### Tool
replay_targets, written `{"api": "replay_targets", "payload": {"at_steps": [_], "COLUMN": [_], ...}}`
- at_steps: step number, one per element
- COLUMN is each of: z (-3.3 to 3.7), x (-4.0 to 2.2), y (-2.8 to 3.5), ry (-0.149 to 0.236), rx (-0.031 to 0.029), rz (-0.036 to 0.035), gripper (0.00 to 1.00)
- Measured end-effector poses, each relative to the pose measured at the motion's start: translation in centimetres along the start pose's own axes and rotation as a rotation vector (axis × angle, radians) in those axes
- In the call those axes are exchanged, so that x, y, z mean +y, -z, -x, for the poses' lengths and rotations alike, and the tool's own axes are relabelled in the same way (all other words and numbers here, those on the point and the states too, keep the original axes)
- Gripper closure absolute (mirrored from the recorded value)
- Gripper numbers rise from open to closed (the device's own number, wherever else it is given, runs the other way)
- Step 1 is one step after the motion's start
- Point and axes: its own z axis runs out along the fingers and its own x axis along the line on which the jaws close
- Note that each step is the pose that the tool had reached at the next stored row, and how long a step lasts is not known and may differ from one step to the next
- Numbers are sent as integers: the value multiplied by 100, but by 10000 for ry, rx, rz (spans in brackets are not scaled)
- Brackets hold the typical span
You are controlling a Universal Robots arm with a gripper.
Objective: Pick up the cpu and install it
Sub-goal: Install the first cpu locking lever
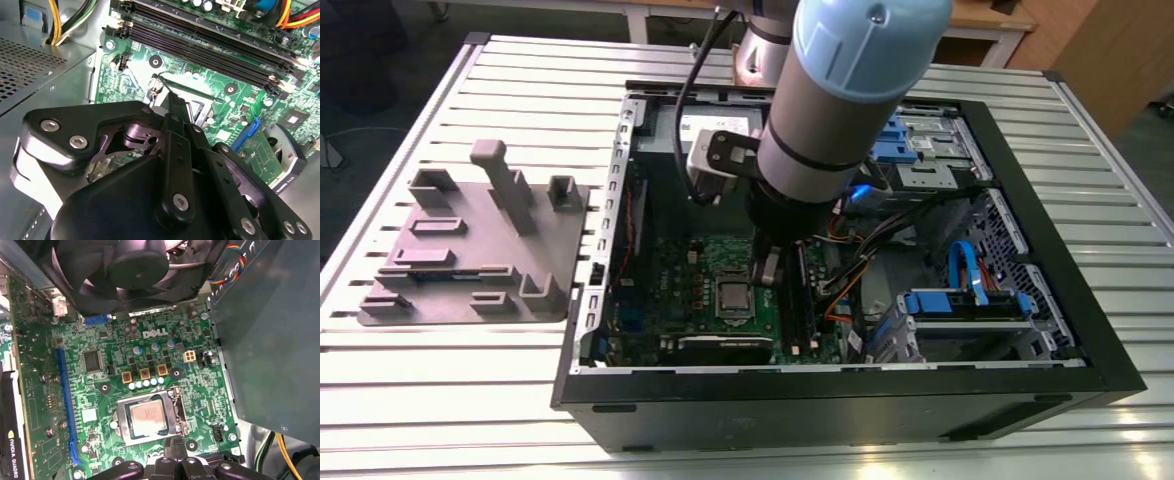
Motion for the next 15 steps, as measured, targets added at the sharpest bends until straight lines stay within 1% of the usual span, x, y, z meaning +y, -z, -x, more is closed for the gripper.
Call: {"api": "replay_targets", "payload": {"at_steps": [5, 15], "z": [-39, -45], "x": [-9, -45], "y": [-4, -25], "ry": [43, 325], "rx": [5, 29], "rz": [-10, -20], "gripper": [89, 89]}}
